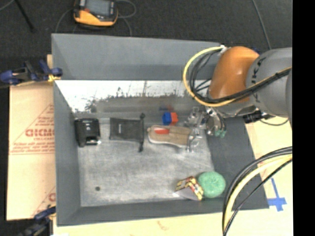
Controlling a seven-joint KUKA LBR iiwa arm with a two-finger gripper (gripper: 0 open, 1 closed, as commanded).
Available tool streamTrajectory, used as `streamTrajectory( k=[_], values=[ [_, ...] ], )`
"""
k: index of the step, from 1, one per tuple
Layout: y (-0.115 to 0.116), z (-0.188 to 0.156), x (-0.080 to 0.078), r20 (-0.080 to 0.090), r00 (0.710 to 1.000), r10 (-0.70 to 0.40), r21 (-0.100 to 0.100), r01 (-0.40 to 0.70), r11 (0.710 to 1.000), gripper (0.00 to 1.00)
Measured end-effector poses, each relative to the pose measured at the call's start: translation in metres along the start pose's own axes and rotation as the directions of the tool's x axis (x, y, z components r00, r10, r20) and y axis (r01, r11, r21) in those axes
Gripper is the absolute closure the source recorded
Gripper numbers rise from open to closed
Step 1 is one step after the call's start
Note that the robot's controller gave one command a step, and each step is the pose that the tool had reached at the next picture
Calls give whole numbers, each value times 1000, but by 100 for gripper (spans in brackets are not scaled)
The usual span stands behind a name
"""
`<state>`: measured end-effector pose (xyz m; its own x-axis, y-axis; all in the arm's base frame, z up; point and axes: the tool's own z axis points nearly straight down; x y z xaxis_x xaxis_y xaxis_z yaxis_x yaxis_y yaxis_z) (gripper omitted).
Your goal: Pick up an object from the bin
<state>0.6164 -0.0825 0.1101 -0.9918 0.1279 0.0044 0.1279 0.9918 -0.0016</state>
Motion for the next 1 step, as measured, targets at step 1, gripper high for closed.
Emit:
streamTrajectory(
  k=[1],
  values=[
    [7, -193, 0, 14, 1000, 8, -2, -8, 1000, 100]
  ],
)
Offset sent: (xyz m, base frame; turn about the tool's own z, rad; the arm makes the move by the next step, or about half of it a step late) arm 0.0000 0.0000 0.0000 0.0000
